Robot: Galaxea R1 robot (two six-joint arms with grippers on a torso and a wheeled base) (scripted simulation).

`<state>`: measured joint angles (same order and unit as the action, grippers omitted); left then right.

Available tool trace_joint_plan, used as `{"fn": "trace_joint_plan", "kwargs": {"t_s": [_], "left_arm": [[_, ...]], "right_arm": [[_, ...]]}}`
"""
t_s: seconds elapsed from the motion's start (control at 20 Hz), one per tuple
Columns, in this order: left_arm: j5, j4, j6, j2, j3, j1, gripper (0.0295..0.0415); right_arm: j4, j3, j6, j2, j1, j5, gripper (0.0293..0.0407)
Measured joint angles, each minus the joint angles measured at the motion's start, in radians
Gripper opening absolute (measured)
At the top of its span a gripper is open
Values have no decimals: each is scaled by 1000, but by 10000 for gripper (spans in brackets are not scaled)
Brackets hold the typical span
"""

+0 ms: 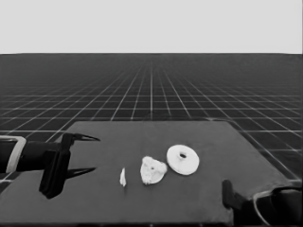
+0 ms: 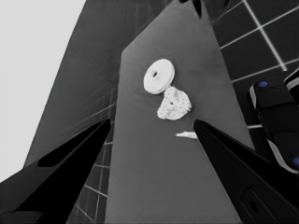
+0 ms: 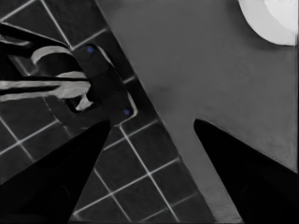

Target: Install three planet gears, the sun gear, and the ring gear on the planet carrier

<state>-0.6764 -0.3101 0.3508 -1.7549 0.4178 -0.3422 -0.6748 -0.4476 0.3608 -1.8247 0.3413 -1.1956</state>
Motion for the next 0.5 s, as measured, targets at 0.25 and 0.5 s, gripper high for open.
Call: {"fn": "trace_joint_plan", "kwargs": {"t_s": [0.25,0.5], "left_arm": [[0,0,0,0,0,0,385],[0,0,0,0,0,0,385]], "right_arm": [[366,-190,432,-242,-317,-283,399],[573,-1177,613,-818,-427,-312,385]]}}
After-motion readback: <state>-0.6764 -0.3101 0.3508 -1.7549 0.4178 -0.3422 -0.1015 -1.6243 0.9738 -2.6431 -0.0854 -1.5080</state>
